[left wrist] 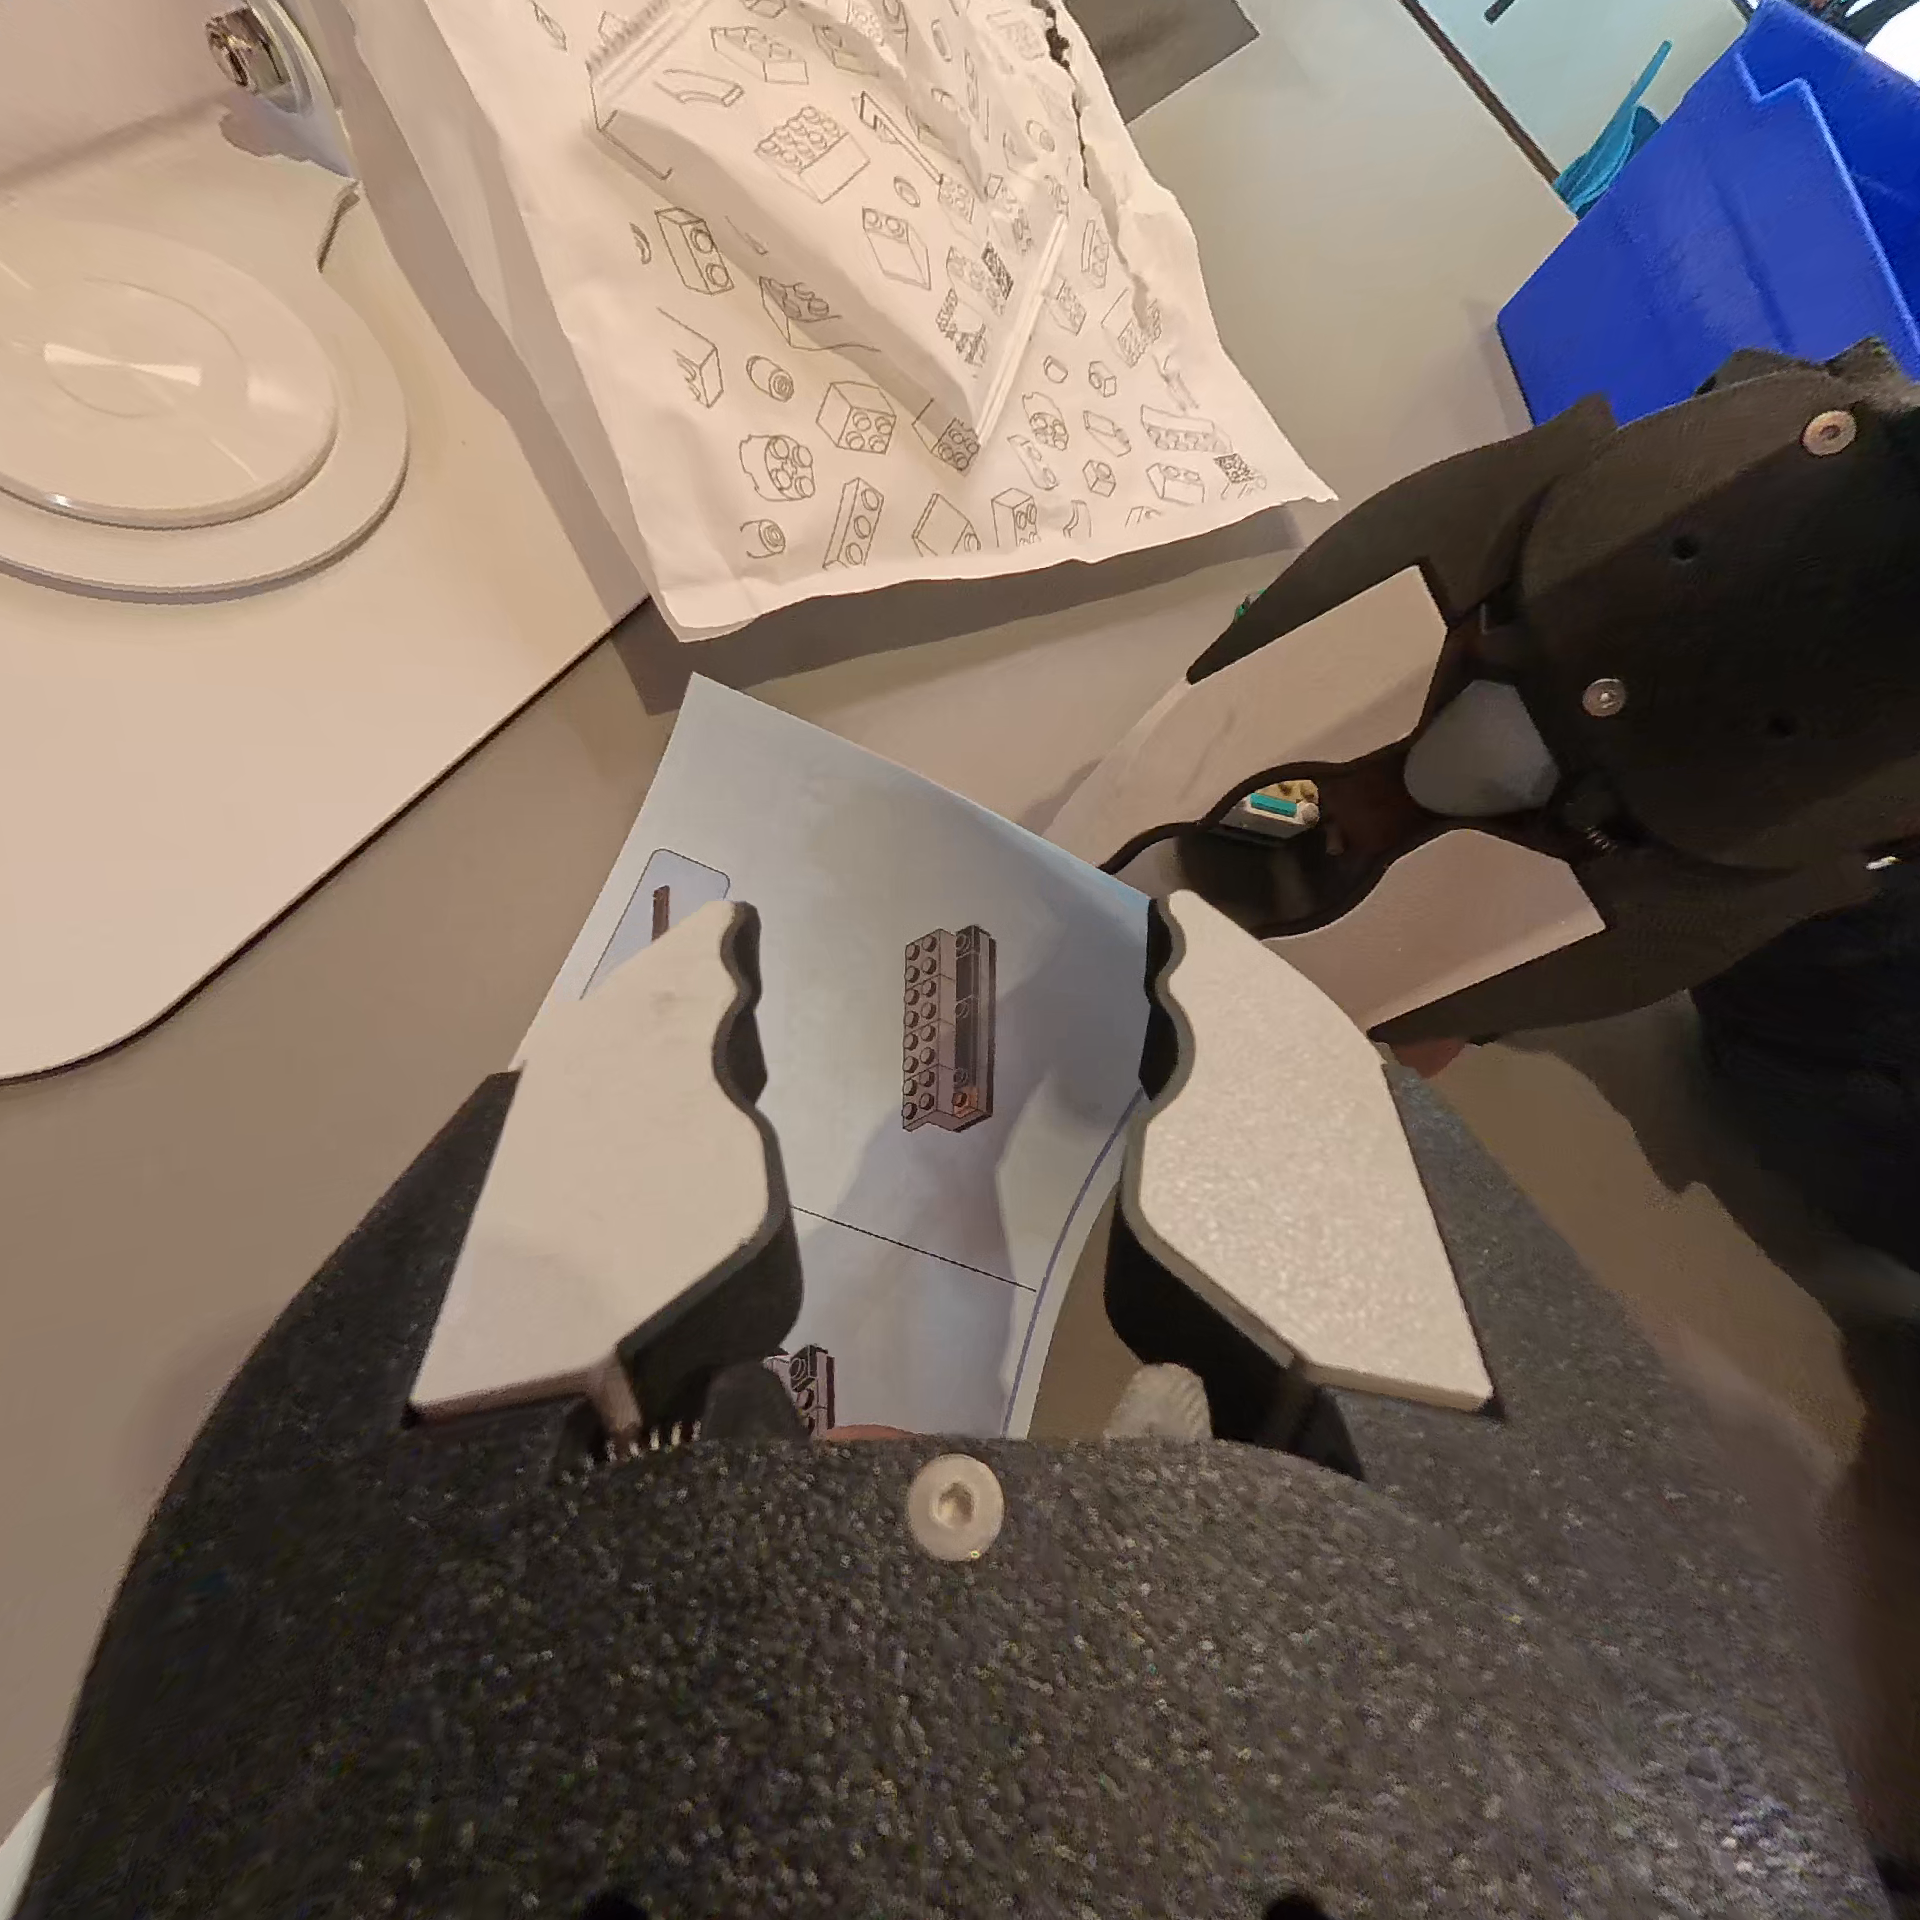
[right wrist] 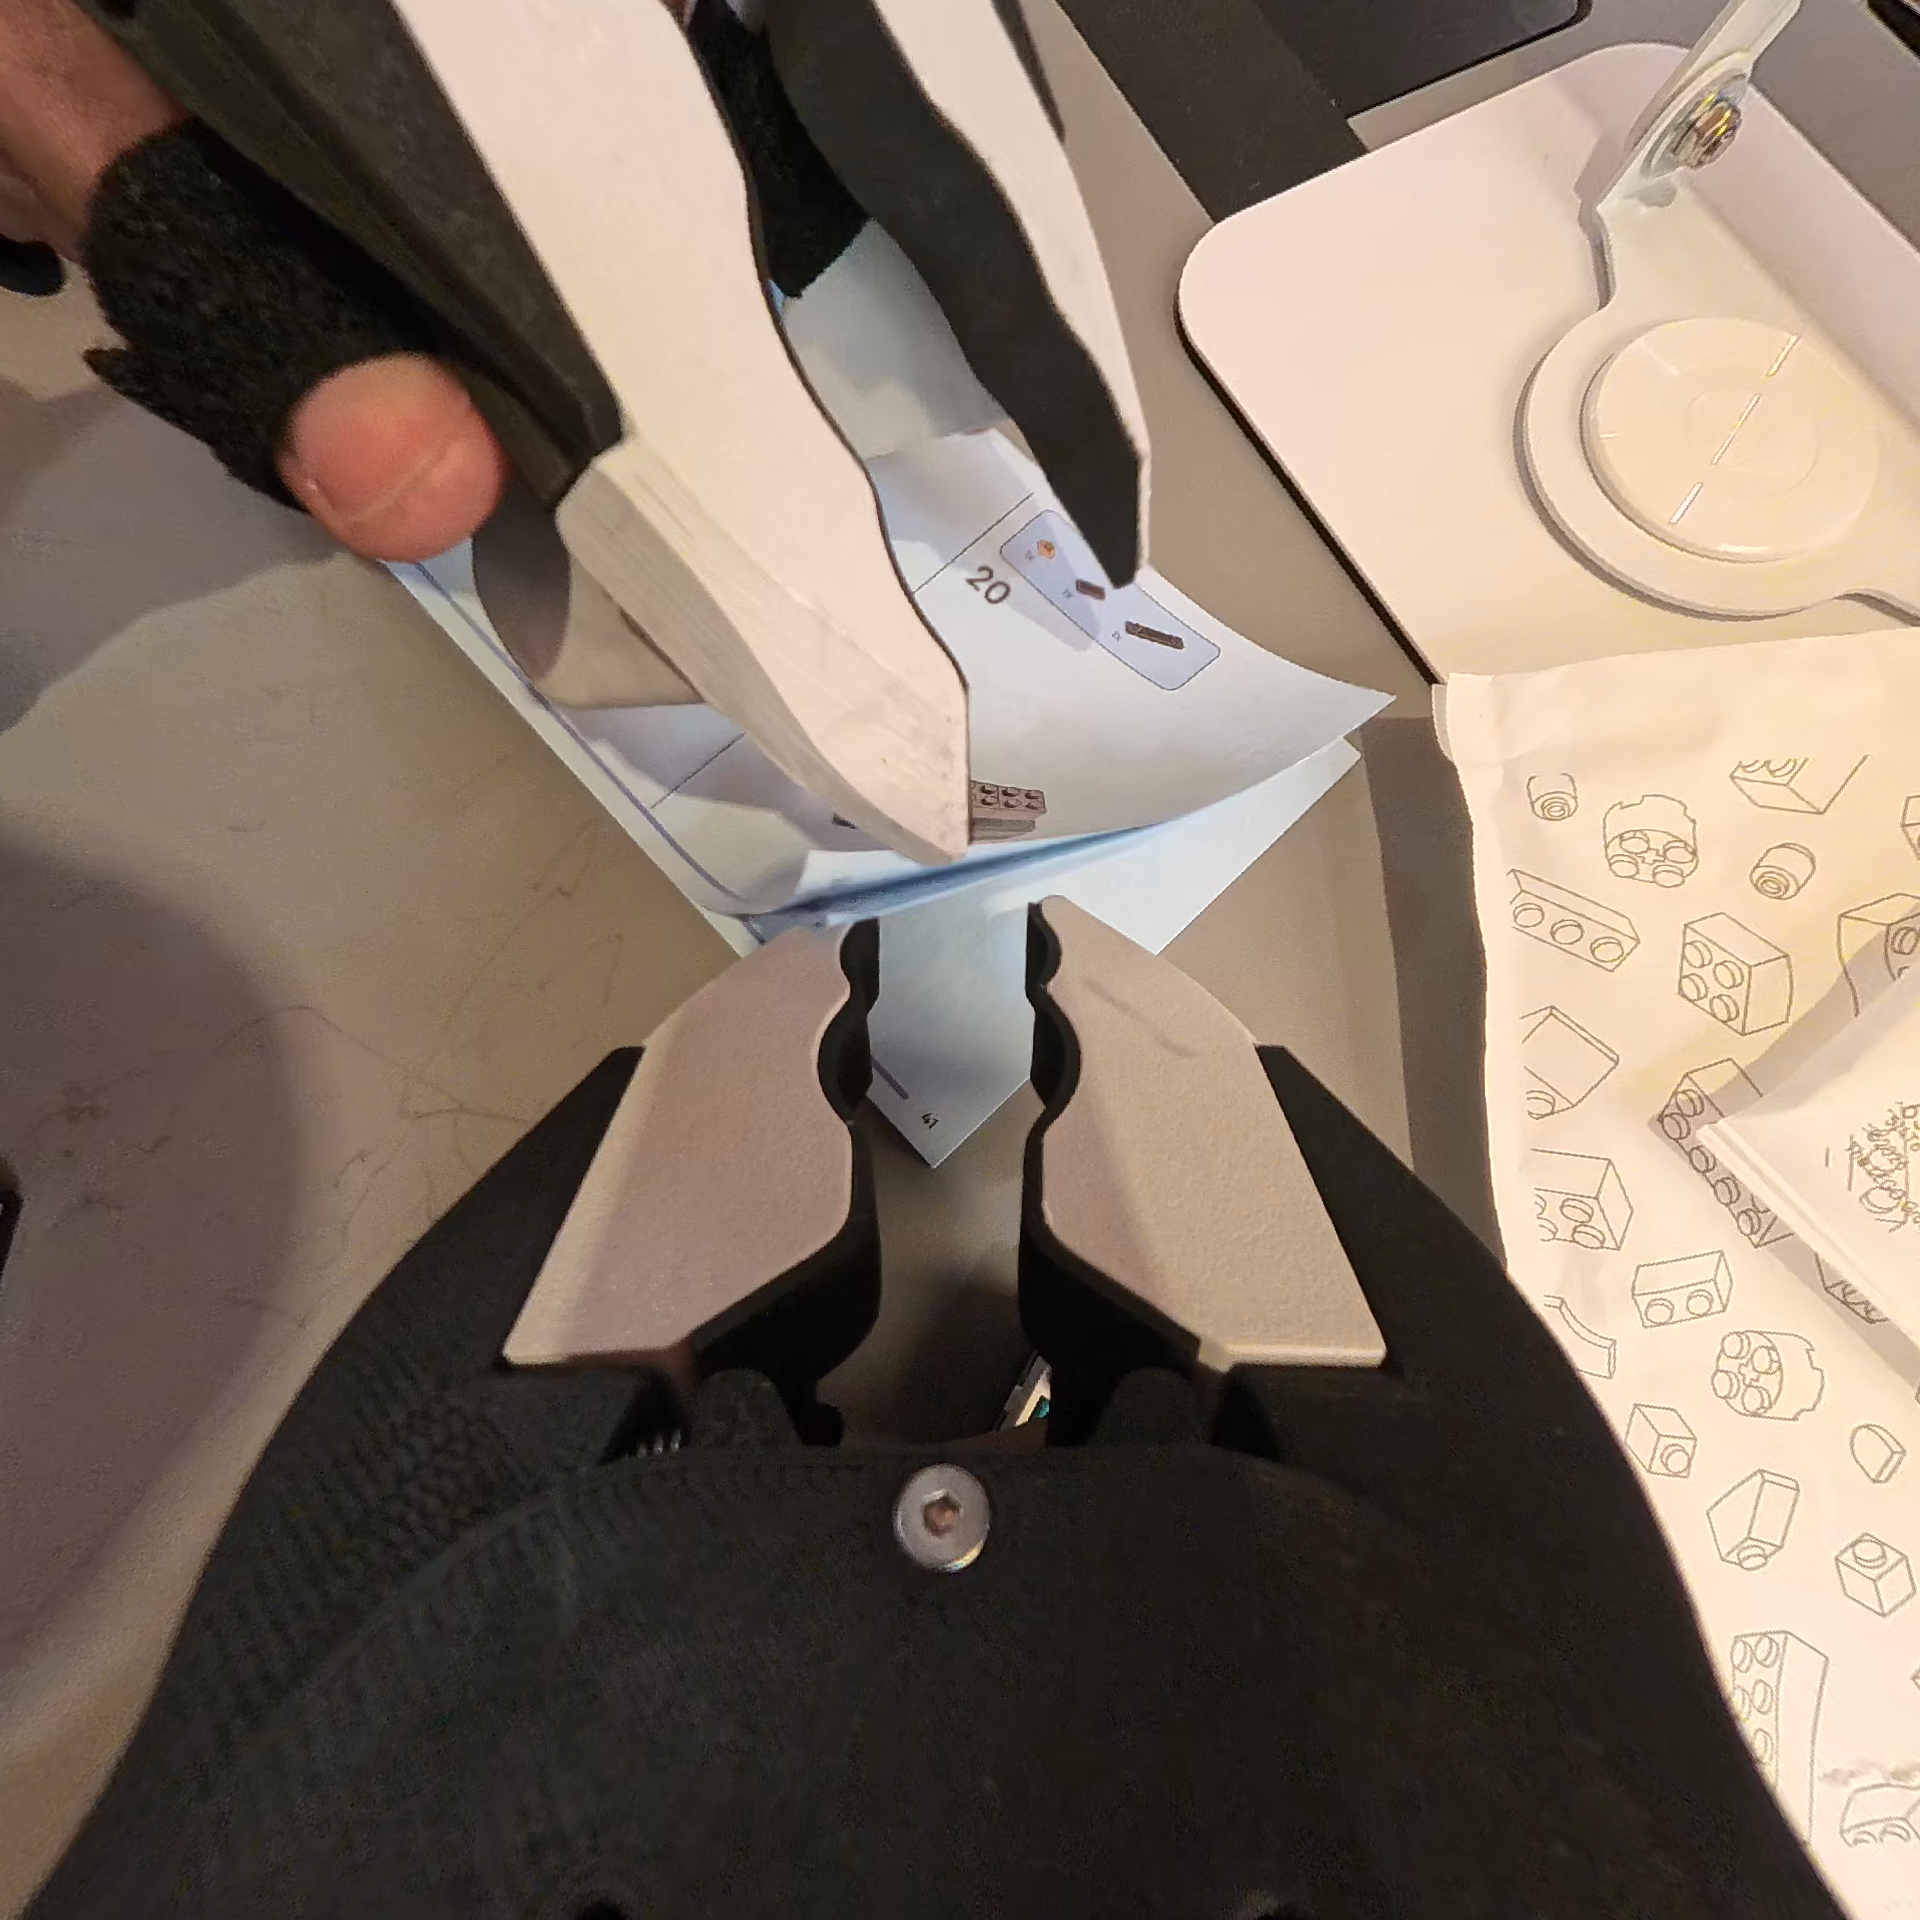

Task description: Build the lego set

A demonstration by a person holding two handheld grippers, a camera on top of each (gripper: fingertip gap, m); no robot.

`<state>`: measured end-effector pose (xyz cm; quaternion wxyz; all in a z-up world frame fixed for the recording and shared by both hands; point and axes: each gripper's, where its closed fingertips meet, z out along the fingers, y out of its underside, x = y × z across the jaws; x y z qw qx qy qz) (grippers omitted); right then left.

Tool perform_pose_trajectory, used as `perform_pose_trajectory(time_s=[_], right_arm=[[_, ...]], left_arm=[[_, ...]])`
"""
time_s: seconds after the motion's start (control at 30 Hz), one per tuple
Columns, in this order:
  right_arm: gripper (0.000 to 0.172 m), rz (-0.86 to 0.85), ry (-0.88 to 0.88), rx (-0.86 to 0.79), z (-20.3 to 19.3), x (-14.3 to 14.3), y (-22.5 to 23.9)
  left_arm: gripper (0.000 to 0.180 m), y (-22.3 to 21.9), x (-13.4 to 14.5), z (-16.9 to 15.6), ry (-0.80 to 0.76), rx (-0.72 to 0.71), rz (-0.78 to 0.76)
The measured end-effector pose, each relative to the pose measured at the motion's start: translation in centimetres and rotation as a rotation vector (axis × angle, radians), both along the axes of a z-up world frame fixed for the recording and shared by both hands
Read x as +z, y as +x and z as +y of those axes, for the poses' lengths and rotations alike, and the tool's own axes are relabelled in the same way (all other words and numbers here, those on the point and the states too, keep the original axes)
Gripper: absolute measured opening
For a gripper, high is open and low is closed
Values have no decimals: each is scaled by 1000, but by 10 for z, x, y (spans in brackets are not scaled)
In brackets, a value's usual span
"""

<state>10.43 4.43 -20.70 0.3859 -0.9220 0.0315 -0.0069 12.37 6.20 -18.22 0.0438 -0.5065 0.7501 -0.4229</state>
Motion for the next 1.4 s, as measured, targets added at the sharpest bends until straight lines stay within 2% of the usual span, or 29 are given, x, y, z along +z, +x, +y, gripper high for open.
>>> perform_pose_trajectory(time_s=[0.47,1.0,1.4], right_arm=[[27,-7,-11,-3,-1,-1,1],[27,-7,-19,-4,-1,-2,1],[27,-13,-51,-16,-7,-4,5]], left_arm=[[44,-12,0,-10,-61,-65,57],[1,-24,10,-27,-200,-168,69],[0,-24,16,-24,-253,-164,58]])
